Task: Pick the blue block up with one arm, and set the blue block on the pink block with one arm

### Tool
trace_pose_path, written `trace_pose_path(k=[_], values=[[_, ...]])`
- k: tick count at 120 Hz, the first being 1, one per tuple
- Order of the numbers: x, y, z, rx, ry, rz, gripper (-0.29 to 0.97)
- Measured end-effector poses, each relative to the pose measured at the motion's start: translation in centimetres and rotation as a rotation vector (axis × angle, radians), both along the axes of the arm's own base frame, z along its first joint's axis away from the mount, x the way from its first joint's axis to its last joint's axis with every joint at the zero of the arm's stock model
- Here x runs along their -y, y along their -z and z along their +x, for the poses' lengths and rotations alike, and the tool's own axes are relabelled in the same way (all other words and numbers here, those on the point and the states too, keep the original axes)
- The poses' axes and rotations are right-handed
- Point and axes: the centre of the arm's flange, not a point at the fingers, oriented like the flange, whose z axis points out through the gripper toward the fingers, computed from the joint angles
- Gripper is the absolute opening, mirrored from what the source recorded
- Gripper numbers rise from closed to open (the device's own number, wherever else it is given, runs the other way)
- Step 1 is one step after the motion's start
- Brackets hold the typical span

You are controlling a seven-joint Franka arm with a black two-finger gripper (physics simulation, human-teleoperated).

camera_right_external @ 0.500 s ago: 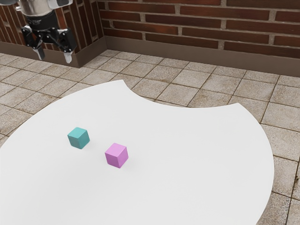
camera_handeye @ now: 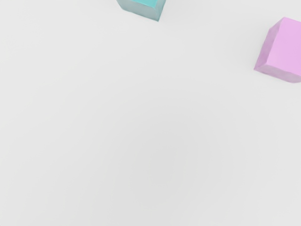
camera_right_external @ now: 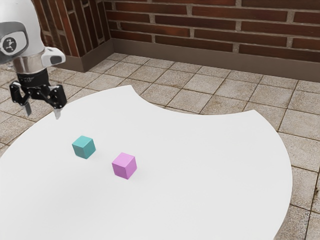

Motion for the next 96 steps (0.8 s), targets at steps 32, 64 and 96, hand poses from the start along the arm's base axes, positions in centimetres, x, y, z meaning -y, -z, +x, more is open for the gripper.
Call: trace_pose_path(k=[32,64,96], values=[[-2.3,9.6,1.3,0.026,-0.032,-0.008,0.68],[-5.7,17.0,5.5,0.077,0.001,-0.004,0.68],[-8.4,22.5,10.1,0.121,0.053,-0.024,0.68]])
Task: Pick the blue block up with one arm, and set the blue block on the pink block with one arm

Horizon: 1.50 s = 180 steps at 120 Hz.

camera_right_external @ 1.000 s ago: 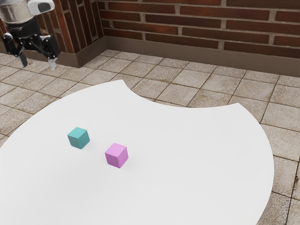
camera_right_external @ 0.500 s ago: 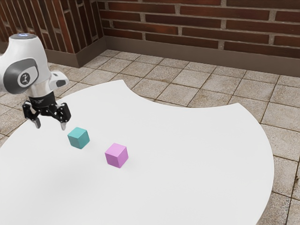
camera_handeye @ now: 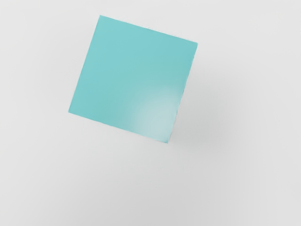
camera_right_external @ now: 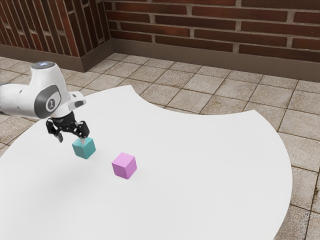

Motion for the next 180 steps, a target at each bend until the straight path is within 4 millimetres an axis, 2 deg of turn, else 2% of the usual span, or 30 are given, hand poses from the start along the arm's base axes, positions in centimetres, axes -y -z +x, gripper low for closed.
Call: trace_pose_path(k=[11,22,34,47,62,74,88,142,180], values=[[-0.3,1.0,1.3,0.01,0.033,-0.001,0.68],[-0.6,2.2,1.8,0.015,0.048,-0.022,0.68],[-1.5,2.8,2.1,0.025,0.07,-0.029,0.68],[-2.0,3.6,3.8,0.037,0.12,-0.024,0.68],[-2.4,4.1,4.7,0.047,0.163,-0.025,0.68],[-3.9,4.3,4.8,0.052,0.177,-0.024,0.68],[-4.6,4.5,5.5,0.058,0.214,-0.018,0.68],[-4.6,8.6,5.5,0.023,0.289,-0.067,0.68],[-4.8,9.9,6.5,0.023,0.325,-0.072,0.68]])
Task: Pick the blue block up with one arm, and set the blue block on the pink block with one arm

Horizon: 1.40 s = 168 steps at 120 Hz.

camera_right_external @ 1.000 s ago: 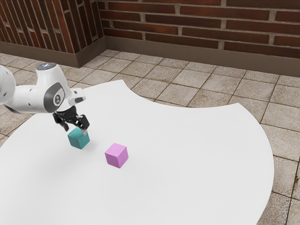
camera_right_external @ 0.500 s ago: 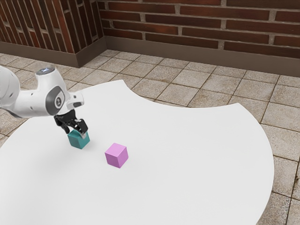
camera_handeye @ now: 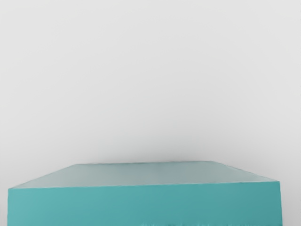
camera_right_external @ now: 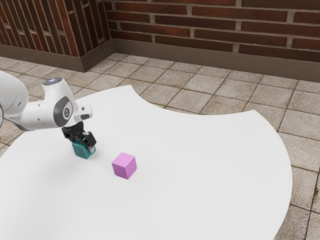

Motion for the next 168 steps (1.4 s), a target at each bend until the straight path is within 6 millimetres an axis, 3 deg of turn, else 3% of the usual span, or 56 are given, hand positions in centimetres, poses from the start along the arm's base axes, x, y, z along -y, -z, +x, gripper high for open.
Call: trace_pose_path(k=[10,30,44,56,64,75,84,91,104,112,121,133,152,168], values=[[0.0,-0.1,0.0,0.003,0.003,-0.003,0.66],[0.0,-0.4,0.0,0.008,0.0,-0.005,0.41],[0.0,-0.6,0.0,0.01,-0.002,-0.002,0.36],[0.6,-4.0,-0.4,0.051,-0.007,0.006,0.34],[2.8,-7.9,-2.0,0.089,-0.011,0.005,0.34],[8.5,-11.8,-3.4,0.127,0.01,-0.007,0.33],[13.4,-13.2,-3.4,0.138,0.044,-0.02,0.33],[16.1,-13.8,-3.8,0.139,0.051,-0.029,0.32],[19.2,-13.7,-4.4,0.122,0.027,-0.045,0.32],[20.0,-12.4,-4.3,0.094,0.0,-0.052,0.32],[18.8,-10.5,-4.1,0.058,-0.065,-0.057,0.32],[16.3,-9.7,-4.1,0.043,-0.148,-0.052,0.33],[18.3,-8.9,-3.7,0.031,-0.154,-0.045,0.32],[18.2,-8.2,-3.1,0.022,-0.187,-0.045,0.33]])
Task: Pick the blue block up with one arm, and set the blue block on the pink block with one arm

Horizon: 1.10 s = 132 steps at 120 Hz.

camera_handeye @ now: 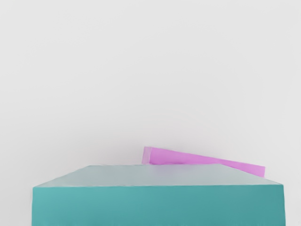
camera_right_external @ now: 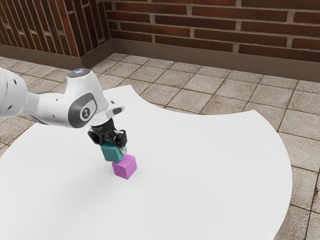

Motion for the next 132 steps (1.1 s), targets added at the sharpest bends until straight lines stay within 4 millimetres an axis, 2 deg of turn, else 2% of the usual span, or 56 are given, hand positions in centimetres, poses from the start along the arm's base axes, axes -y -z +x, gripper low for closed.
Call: trace_pose_path(k=[28,64,96,100,104,111,117,120,128,132], values=[[1.5,0.4,0.2,-0.005,-0.016,-0.004,0.32],[3.3,0.2,0.6,0.024,0.047,0.052,0.32],[3.3,-0.2,0.7,0.037,0.042,0.041,0.56],[3.2,-2.0,0.6,0.065,0.041,0.045,0.58],[3.2,-4.8,0.3,0.103,0.042,0.051,0.59],[3.2,-11.0,-0.3,0.176,0.044,0.063,0.61],[3.2,-17.8,-0.3,0.24,0.061,0.074,0.63],[3.1,-20.1,-0.3,0.255,0.073,0.08,0.63],[2.2,-24.8,-0.5,0.278,0.086,0.086,0.65],[2.0,-26.4,-0.7,0.28,0.092,0.086,0.65]])
